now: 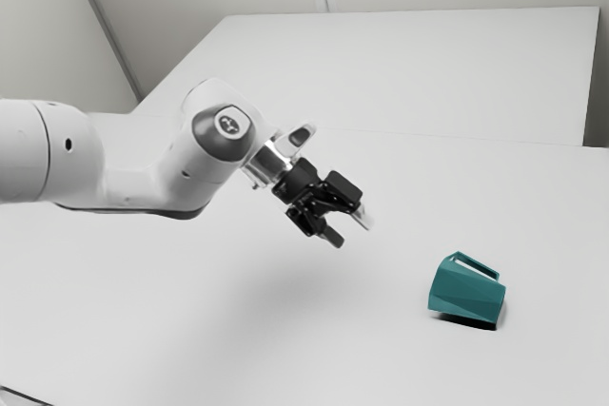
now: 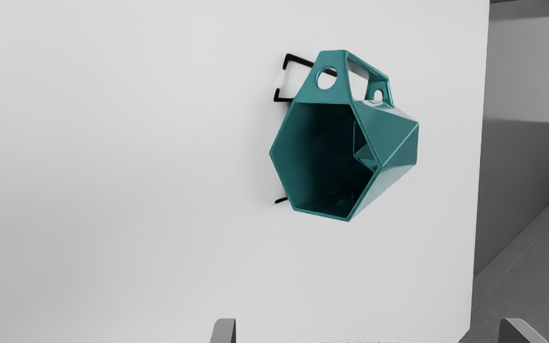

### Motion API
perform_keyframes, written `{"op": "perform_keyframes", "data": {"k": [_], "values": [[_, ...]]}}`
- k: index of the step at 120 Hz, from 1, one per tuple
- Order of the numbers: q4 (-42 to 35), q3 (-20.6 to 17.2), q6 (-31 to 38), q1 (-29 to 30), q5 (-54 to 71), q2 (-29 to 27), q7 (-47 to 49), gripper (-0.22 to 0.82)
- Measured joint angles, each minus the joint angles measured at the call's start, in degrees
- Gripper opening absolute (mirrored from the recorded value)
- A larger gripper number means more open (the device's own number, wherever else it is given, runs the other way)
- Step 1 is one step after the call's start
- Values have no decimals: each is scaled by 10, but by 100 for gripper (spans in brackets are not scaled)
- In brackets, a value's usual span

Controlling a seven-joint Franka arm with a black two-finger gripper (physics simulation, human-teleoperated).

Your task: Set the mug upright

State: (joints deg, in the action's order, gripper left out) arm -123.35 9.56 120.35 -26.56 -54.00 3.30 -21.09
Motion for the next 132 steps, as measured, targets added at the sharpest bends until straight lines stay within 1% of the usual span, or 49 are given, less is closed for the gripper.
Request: {"op": "perform_keyframes", "data": {"k": [20,36,70,98,132], "values": [[-24,-12,18,-3,-30,-2,-59,60],[-25,-20,30,-8,-50,14,-103,60],[24,-32,40,-22,-97,95,-169,60],[35,-46,41,-28,-165,118,-214,60],[57,-52,37,-33,-217,154,-259,60]]}}
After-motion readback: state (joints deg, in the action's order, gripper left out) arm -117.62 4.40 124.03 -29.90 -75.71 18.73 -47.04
